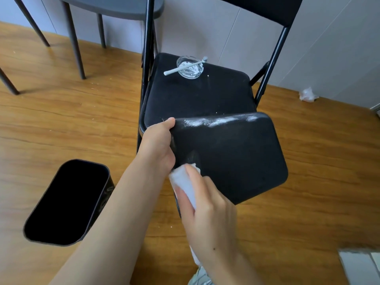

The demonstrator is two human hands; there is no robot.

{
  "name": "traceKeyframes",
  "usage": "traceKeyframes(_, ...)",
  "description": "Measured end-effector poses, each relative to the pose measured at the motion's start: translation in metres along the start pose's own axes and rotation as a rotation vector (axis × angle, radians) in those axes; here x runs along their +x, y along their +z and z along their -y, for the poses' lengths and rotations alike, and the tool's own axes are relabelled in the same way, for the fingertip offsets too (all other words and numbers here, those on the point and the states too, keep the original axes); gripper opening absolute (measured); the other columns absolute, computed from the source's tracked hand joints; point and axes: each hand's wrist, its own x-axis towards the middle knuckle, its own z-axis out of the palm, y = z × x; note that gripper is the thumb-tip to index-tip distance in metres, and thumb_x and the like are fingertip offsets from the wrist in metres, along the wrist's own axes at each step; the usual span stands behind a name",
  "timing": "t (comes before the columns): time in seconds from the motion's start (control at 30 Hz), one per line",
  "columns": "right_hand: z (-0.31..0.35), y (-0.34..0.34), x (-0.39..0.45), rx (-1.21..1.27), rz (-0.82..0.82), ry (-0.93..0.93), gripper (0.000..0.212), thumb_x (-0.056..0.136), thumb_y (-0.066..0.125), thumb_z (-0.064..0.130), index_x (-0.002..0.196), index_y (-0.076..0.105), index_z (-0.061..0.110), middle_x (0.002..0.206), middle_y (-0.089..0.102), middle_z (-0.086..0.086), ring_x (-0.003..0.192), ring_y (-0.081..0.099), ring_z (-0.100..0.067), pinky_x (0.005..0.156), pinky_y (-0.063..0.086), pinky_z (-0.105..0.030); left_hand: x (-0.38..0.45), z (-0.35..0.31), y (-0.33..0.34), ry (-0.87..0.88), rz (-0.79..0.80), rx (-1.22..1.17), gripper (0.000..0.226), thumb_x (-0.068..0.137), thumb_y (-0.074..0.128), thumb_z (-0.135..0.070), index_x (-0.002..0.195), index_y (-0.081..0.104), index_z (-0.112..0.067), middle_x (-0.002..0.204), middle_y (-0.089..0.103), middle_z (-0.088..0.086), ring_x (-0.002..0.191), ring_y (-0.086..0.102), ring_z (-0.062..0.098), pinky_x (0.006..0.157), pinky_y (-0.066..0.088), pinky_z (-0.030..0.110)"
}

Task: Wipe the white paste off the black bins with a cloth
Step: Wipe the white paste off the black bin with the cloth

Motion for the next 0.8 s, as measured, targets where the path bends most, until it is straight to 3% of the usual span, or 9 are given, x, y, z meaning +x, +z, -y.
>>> traceKeyframes(0.1,0.009,0.006,0.014,-0.064,0.008,-0.005,0.034,0.095,0.044,0.039,0.121,0.056,0.020,0.079,0.061,0.006,0.062,0.060,-0.009,0.044,0.049,-0.025,0.002,-0.005,-0.005,-0.083,0.058,0.047,0.031,0.099,0.053,-0.022,0.121,0.061,-0.002,0.117,0.069,0.015,0.095,0.069,0.028,0.066,0.057,0.035)
traceKeyframes(0.27,-0.003,0.012,0.017,-0.208,0.048,-0.088,0.034,0.093,0.048,0.037,0.121,0.055,0.018,0.077,0.058,0.003,0.058,0.057,-0.012,0.041,0.045,-0.026,-0.001,-0.005,-0.007,-0.069,0.046,0.082,0.027,0.100,0.051,-0.019,0.117,0.062,-0.001,0.106,0.069,0.014,0.081,0.068,0.025,0.054,0.056,0.030)
traceKeyframes(0.33,-0.008,0.010,0.023,-0.229,0.011,-0.052,0.032,0.093,0.049,0.036,0.117,0.058,0.018,0.074,0.056,0.004,0.057,0.056,-0.011,0.041,0.036,-0.021,-0.001,-0.004,-0.005,-0.029,0.021,0.074,0.024,0.100,0.051,-0.015,0.115,0.062,0.000,0.103,0.069,0.013,0.080,0.069,0.025,0.054,0.059,0.030)
traceKeyframes(0.43,-0.022,0.006,0.035,-0.255,-0.083,0.033,0.030,0.093,0.048,0.036,0.110,0.063,0.018,0.070,0.053,0.004,0.054,0.054,-0.012,0.045,0.025,-0.019,0.002,-0.002,-0.006,0.008,-0.005,0.080,0.025,0.099,0.051,-0.013,0.117,0.063,0.000,0.112,0.070,0.014,0.096,0.070,0.027,0.076,0.059,0.036)
traceKeyframes(0.6,-0.071,-0.014,0.054,-0.289,-0.191,0.114,0.032,0.088,0.046,0.032,0.107,0.064,0.013,0.072,0.060,-0.003,0.050,0.057,-0.025,0.049,0.028,-0.021,0.001,0.003,-0.002,0.027,0.017,0.082,0.026,0.100,0.051,-0.011,0.122,0.060,-0.003,0.116,0.069,0.011,0.106,0.066,0.025,0.090,0.054,0.038)
traceKeyframes(0.7,-0.110,-0.032,0.066,-0.324,-0.210,0.238,0.033,0.093,0.048,0.031,0.111,0.062,0.008,0.082,0.065,-0.013,0.061,0.062,-0.034,0.056,0.032,-0.026,0.002,0.008,0.003,0.031,0.003,0.057,0.027,0.100,0.052,-0.013,0.124,0.059,-0.004,0.119,0.067,0.011,0.107,0.065,0.024,0.095,0.052,0.040)
traceKeyframes(0.8,-0.150,-0.057,0.078,-0.380,-0.224,0.438,0.034,0.098,0.048,0.031,0.124,0.055,0.009,0.097,0.066,-0.020,0.083,0.061,-0.037,0.065,0.031,-0.030,0.001,0.009,0.005,0.027,-0.018,0.034,0.023,0.100,0.053,-0.015,0.120,0.060,-0.005,0.116,0.068,0.010,0.104,0.066,0.023,0.089,0.054,0.036)
